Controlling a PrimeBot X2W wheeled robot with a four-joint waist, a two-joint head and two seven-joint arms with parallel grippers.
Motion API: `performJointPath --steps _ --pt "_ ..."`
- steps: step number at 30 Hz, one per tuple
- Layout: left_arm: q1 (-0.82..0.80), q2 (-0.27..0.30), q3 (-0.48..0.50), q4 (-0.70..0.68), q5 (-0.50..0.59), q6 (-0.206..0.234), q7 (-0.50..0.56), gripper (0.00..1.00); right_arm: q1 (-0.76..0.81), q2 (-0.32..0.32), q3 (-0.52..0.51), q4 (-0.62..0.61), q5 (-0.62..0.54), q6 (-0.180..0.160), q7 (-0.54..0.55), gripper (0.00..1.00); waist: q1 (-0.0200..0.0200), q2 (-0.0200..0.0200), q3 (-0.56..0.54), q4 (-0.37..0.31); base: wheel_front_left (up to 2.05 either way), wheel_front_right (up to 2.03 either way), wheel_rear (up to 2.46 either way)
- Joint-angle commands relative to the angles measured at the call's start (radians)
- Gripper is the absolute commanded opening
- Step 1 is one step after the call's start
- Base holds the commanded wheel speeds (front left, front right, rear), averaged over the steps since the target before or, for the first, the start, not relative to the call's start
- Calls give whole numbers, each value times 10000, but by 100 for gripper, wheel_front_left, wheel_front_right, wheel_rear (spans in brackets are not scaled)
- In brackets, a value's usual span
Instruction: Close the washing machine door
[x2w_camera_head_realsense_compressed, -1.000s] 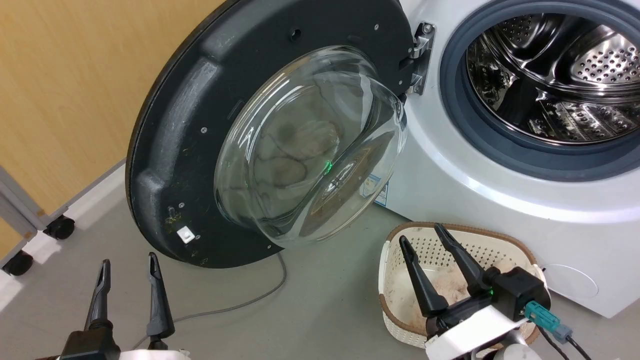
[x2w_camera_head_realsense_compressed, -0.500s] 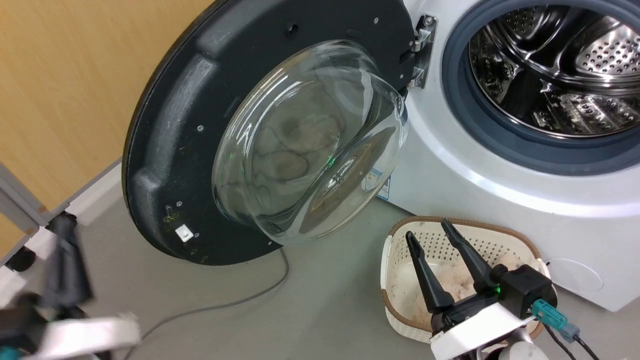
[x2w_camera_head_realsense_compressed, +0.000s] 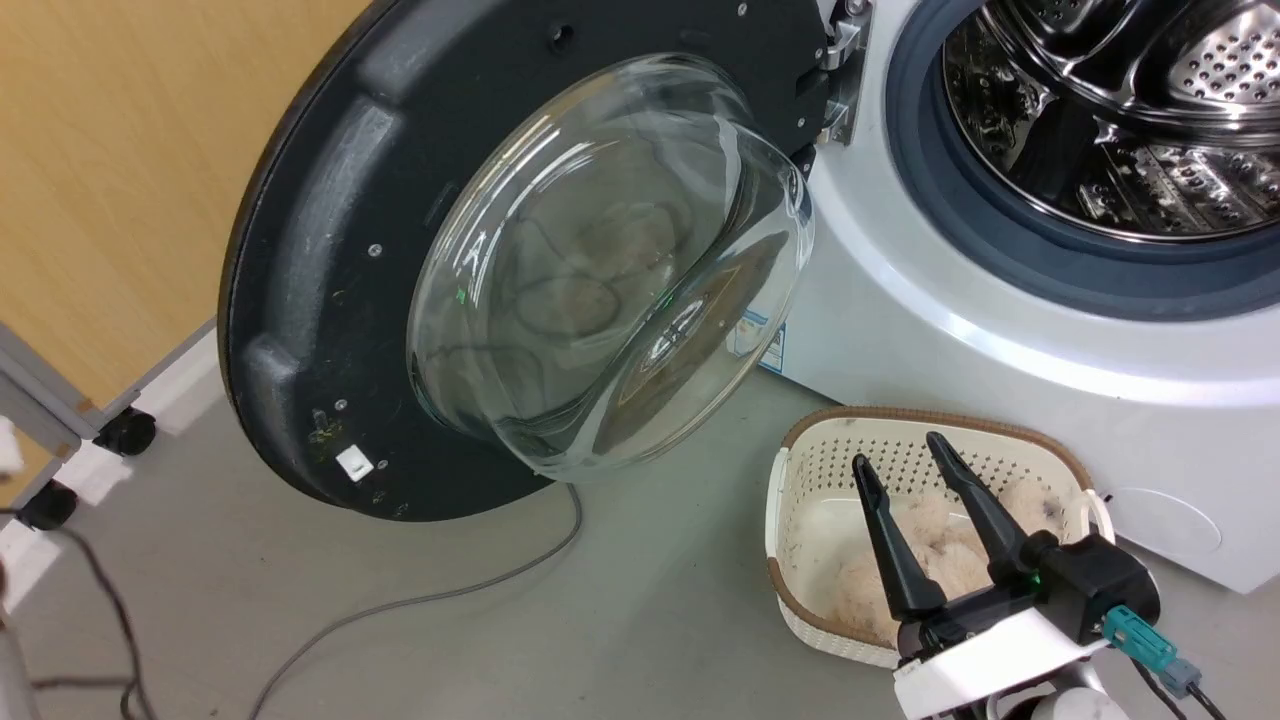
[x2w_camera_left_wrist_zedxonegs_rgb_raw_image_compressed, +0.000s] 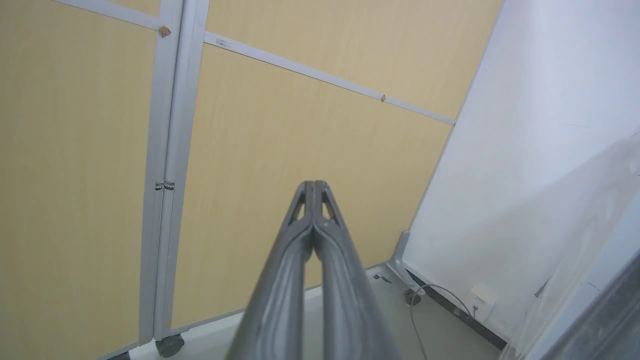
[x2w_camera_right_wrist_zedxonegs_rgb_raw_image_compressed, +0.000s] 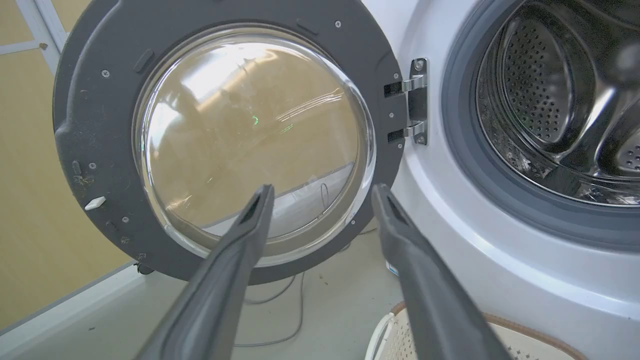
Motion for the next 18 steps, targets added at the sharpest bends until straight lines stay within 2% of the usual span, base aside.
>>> performJointPath --steps 1,5,8,12,15,18 --pt "-247 21 101 270 -241 -28 177 0 112 6 -30 -81 -42 6 -45 100 -1 0 36 -29 0 0 0" --pt "-1140 226 673 1794 -1414 -9 1069 0 99 42 -26 -135 -160 6 -45 100 -1 0 164 -207 0 0 0" --pt "-1895 -73 1458 2842 -2883 190 1945 0 49 51 -4 -146 -206 6 -45 100 -1 0 248 -313 0 0 0" --pt "-2575 -445 2259 3723 -4645 600 3612 0 -29 22 -1 -135 -255 6 -45 100 -1 0 346 -418 0 0 0" --pt "-2833 -594 2621 4112 -5528 772 4601 0 -90 8 -39 -114 -287 6 -45 100 -1 0 413 -482 0 0 0" --pt "-2902 -780 2721 4339 -6097 707 5428 0 -120 10 -103 -116 -301 6 -45 100 -1 0 449 -538 0 0 0"
